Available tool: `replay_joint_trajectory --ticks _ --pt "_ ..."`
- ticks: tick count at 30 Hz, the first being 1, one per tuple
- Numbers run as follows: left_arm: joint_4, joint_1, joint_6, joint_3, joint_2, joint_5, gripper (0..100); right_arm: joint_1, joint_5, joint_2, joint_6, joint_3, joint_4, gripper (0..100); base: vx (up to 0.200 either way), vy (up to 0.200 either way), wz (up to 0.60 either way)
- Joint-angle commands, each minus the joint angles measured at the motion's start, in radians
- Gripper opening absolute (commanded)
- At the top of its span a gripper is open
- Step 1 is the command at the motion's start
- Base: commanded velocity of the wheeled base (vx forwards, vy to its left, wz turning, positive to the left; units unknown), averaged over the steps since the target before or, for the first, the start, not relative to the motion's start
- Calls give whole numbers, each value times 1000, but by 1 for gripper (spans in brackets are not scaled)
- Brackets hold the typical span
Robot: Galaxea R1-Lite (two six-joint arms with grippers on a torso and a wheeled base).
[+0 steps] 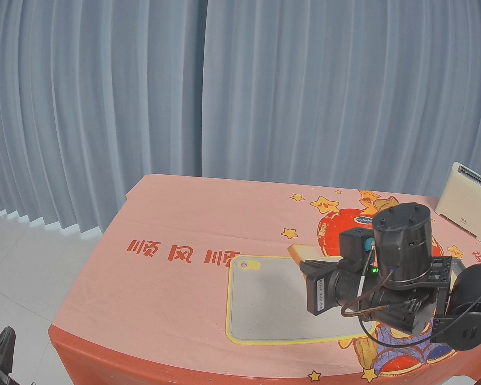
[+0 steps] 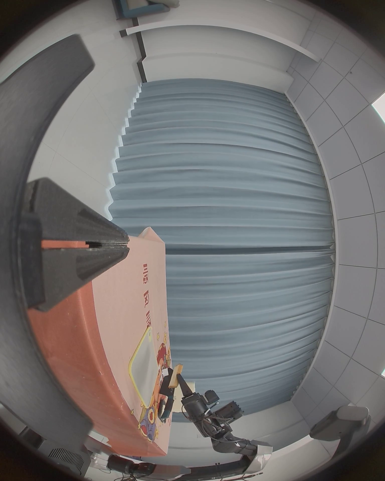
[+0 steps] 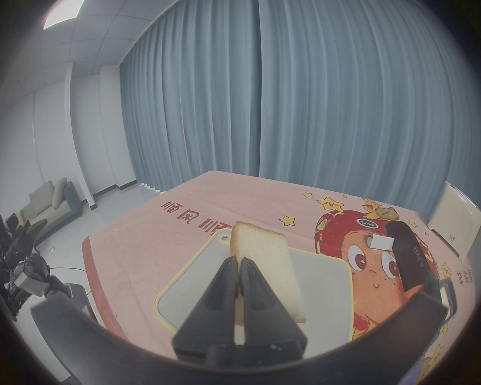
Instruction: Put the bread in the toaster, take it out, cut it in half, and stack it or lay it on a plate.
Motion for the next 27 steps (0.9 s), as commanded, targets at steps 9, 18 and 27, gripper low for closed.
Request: replay_joint_trajectory --ticks 9,18,27 --pt "0 0 0 18 -7 0 0 2 4 -145 2 105 -5 0 0 0 0" --pt "0 0 0 18 -7 0 0 2 4 -161 25 130 -5 0 0 0 0" --pt "0 0 0 18 -9 0 0 2 4 -168 45 143 -7 0 0 0 0"
